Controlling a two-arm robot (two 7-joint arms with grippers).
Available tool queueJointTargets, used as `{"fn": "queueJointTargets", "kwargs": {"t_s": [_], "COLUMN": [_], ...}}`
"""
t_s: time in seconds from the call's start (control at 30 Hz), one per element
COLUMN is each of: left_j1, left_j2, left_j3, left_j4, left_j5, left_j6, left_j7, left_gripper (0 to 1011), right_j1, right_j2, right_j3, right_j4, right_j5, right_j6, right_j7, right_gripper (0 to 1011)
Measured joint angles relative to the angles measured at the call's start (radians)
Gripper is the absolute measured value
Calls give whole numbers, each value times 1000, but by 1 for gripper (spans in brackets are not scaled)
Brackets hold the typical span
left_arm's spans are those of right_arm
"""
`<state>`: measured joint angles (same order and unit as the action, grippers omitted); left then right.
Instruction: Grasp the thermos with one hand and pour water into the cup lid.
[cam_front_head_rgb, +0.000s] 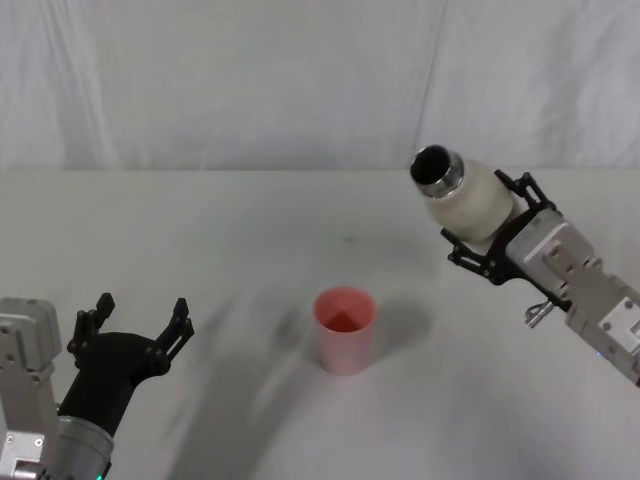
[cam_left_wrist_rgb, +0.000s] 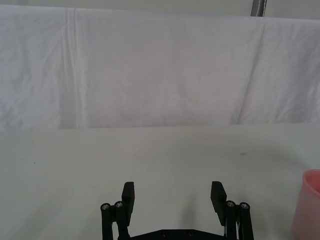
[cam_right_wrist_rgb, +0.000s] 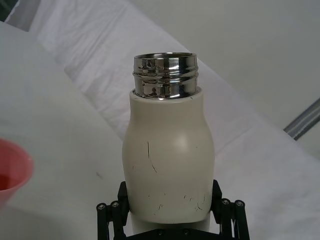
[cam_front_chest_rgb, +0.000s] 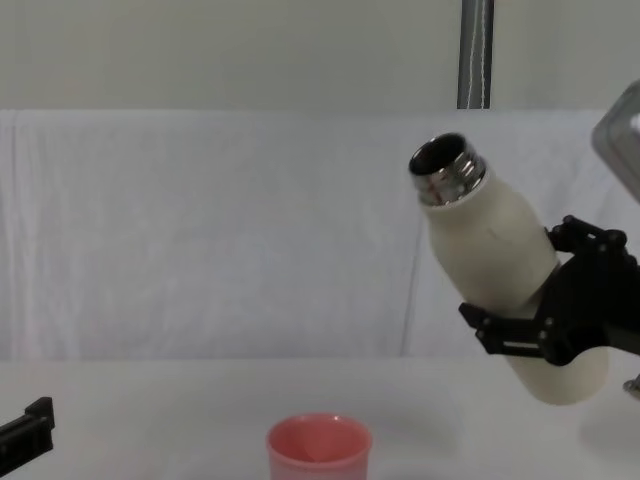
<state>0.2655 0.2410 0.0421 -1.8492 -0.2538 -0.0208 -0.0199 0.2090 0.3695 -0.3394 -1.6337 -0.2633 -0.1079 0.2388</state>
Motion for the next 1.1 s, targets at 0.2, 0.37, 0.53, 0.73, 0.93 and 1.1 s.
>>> {"fn": "queueJointTargets", "kwargs": {"t_s": [0.2,0.37,0.53,0.73,0.93,1.1], "left_j1": [0,0,0,0,0,0], "left_j2": [0,0,0,0,0,0], "left_j3": [0,0,0,0,0,0], "left_j4": [0,0,0,0,0,0], "left_j5": [0,0,0,0,0,0], "left_j6": [0,0,0,0,0,0], "left_j7": [0,0,0,0,0,0], "left_gripper": [1001,1001,1001,1001,1001,1001], "right_j1": [11,28,46,67,84,92], "right_j2": [-7,-9,-11,-15,-14,-3], "right_j3": [-25,-49,-68,-86,-102,-111], "right_j4": [23,47,70,99,136,161], "right_j5": [-47,-109,-164,-211,-249,-279], "right_j6": [-28,-49,-67,-92,-121,-143], "right_j7": [-11,-36,-60,-86,-107,-126], "right_gripper": [959,959,959,959,959,959]}}
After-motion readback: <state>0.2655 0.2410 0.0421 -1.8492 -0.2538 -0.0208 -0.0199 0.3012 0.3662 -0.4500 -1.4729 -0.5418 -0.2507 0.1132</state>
